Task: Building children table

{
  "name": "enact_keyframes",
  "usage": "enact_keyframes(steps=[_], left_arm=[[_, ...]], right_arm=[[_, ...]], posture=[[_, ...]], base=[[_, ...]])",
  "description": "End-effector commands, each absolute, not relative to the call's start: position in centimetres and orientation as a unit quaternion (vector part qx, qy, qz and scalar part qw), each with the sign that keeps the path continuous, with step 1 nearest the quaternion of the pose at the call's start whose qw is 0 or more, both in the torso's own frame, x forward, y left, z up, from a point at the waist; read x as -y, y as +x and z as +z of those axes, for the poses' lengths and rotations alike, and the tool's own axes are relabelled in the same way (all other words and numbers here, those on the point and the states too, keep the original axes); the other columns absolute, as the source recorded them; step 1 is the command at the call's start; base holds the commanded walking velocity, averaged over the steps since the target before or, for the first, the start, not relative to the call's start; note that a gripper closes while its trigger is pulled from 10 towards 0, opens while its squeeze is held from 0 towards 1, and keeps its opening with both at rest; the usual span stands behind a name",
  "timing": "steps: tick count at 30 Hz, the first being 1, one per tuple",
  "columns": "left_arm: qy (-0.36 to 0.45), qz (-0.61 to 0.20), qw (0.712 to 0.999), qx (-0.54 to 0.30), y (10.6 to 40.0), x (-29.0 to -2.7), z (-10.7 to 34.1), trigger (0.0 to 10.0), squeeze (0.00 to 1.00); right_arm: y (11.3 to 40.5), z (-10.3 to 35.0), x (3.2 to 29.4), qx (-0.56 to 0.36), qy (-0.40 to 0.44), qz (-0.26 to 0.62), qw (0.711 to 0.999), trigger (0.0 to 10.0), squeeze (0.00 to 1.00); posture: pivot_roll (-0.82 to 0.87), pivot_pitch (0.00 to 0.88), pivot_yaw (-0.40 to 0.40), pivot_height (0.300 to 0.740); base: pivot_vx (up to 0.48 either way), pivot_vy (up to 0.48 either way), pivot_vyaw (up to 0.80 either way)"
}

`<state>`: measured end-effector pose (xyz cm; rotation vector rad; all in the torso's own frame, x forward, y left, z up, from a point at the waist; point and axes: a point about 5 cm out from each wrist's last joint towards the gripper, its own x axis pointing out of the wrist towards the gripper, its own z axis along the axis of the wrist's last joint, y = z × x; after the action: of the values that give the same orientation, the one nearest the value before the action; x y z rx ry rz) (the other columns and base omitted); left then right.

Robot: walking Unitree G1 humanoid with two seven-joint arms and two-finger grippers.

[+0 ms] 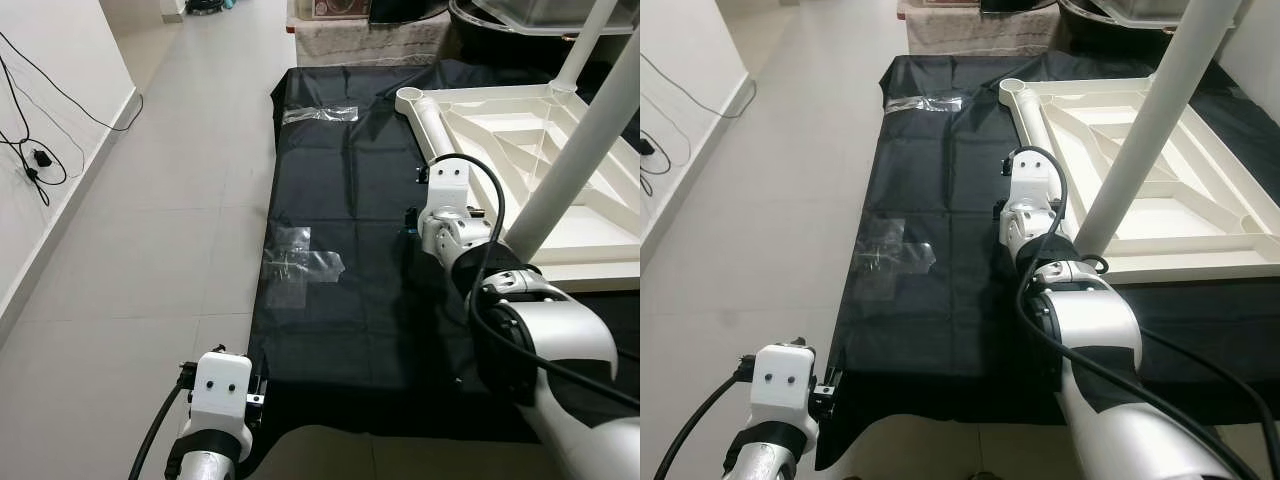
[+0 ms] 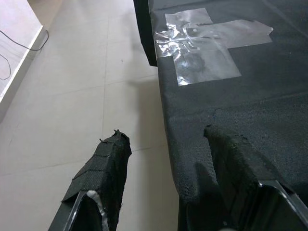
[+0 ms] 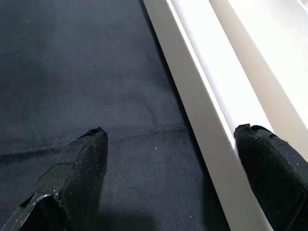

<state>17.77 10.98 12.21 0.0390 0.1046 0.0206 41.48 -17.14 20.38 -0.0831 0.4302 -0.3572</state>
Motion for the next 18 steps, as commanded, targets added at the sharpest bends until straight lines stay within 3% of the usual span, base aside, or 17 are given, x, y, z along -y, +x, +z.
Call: enact_keyframes(steps=[1,11,12,13,14,18], left_arm=[[-0.034,-0.025,0.998,-0.045,17.2,-8.0,13.3,10.0,0.0],[-0.036,-0.021,0.998,-0.042,17.3,-8.0,13.5,10.0,0.0],[-0.036,-0.021,0.998,-0.042,17.3,-8.0,13.5,10.0,0.0],[-0.036,-0.021,0.998,-0.042,17.3,-8.0,13.5,10.0,0.0],[-0.037,-0.021,0.998,-0.041,17.2,-8.0,13.5,10.0,0.0],[-0.038,-0.019,0.998,-0.042,17.2,-8.0,13.5,10.0,0.0]], right_arm=[[41.2,19.6,17.0,-0.238,-0.034,-0.172,0.955,10.0,0.0],[40.5,17.9,18.7,-0.27,-0.045,-0.185,0.944,10.0,0.0],[40.5,17.7,18.8,-0.273,-0.048,-0.185,0.943,8.7,0.0],[40.5,17.7,18.8,-0.273,-0.048,-0.185,0.943,8.7,0.0],[40.4,17.6,18.9,-0.274,-0.05,-0.186,0.942,0.0,0.0],[40.4,17.4,18.7,-0.277,-0.056,-0.174,0.943,0.0,0.0]], posture=[[-0.03,0.178,-0.022,0.74],[-0.04,0.185,-0.027,0.74],[-0.04,0.187,-0.025,0.74],[-0.04,0.187,-0.025,0.74],[-0.04,0.187,-0.025,0.74],[-0.04,0.189,-0.024,0.74]], base=[[0.0,0.0,0.0],[0.0,0.0,0.0],[0.0,0.0,0.0],[0.0,0.0,0.0],[0.0,0.0,0.0],[0.0,0.0,0.0]])
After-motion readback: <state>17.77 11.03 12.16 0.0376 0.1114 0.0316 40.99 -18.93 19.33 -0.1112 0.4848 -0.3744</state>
